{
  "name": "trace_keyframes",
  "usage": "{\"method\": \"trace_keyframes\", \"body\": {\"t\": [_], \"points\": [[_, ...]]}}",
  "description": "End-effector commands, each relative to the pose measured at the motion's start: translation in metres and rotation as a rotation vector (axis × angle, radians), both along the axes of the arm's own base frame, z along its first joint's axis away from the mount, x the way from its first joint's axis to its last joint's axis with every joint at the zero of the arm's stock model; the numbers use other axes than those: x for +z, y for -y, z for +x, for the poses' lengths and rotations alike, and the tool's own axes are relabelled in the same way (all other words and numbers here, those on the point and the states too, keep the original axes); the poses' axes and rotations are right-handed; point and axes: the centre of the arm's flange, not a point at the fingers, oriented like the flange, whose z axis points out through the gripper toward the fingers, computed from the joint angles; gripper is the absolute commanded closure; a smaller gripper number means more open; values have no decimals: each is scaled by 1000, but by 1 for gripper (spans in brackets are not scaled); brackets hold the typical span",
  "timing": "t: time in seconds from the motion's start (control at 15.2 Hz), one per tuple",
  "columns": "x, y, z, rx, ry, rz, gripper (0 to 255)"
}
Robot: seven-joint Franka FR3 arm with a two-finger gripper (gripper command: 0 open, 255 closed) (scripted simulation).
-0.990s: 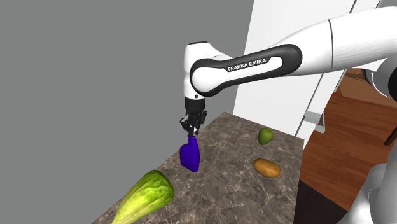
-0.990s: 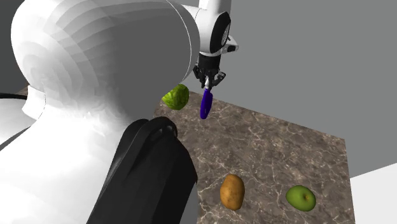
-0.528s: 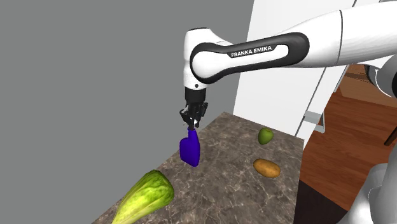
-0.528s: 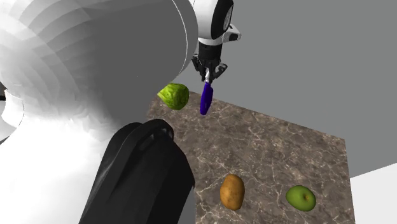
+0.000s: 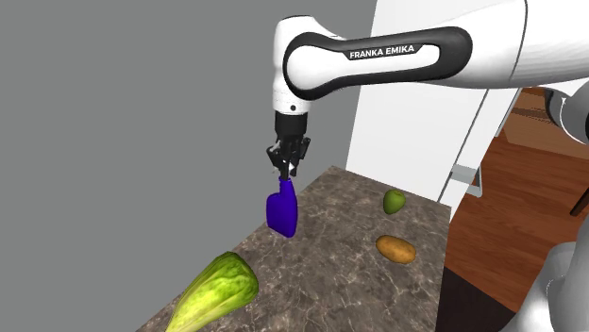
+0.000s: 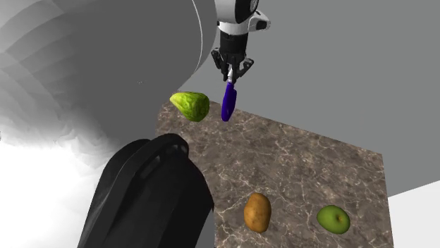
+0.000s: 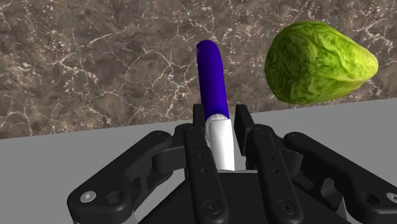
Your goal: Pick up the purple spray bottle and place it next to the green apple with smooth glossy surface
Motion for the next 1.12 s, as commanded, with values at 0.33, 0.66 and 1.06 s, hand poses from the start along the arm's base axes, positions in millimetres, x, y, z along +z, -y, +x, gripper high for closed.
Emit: {"method": "trace_keyframes", "body": {"t": [0.33, 0.66, 1.06], "points": [[37, 0, 0, 0, 0, 0, 255], [64, 0, 0, 0, 0, 0, 255], [85, 63, -5, 0, 0, 0, 255]]}}
